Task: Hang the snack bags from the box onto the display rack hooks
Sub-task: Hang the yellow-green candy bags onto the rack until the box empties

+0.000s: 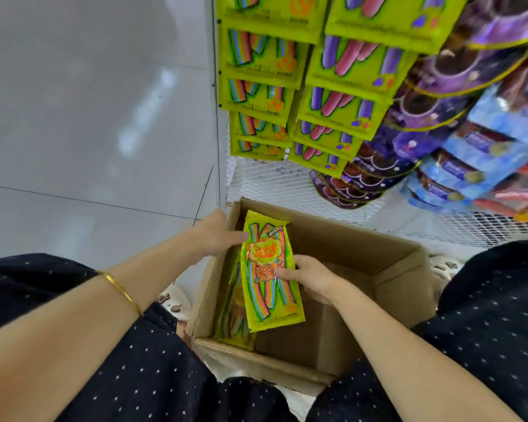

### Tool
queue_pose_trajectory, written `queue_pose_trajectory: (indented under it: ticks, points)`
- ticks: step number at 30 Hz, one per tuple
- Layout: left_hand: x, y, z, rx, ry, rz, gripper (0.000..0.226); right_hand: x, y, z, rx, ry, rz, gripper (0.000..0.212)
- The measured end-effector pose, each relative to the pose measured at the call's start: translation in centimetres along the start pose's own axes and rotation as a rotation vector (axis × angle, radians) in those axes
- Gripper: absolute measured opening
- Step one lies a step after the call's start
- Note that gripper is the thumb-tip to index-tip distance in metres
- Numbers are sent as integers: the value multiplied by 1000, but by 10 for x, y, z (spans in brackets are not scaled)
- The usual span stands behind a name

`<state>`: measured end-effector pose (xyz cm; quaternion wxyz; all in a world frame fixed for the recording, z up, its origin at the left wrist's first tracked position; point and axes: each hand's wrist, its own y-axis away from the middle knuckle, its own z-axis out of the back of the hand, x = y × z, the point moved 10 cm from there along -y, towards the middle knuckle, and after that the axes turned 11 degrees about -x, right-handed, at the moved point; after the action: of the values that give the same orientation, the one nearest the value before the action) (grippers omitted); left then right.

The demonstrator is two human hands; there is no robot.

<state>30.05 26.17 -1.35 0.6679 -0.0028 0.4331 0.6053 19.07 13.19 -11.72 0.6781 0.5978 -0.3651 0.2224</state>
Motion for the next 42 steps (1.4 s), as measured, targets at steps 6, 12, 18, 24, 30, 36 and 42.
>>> queue_pose_trajectory:
  ticks: [6, 12, 18, 24, 30, 36, 42]
  points:
    - [-24, 35, 6, -60, 528, 55, 54, 77, 60, 11, 63, 140, 229, 20]
    - [-85, 86, 72, -168, 626, -199, 31, 199, 142, 35, -306, 13, 693, 25]
    - [-169, 158, 166, -238, 590, -497, 15, 336, 266, 9, -456, 177, 1285, 33]
    - [-282, 232, 277, -282, 561, -781, 22, 459, 358, 15, -527, 156, 1529, 37]
    - [-402, 295, 411, -512, 809, -1059, 18, 567, 455, 40, -771, 253, 1757, 44]
    - [-481, 303, 470, -676, 859, -1088, 26, 652, 485, 58, -848, 264, 1749, 51]
    - [-506, 294, 495, -763, 895, -1088, 43, 711, 471, 52, -789, 182, 1706, 53]
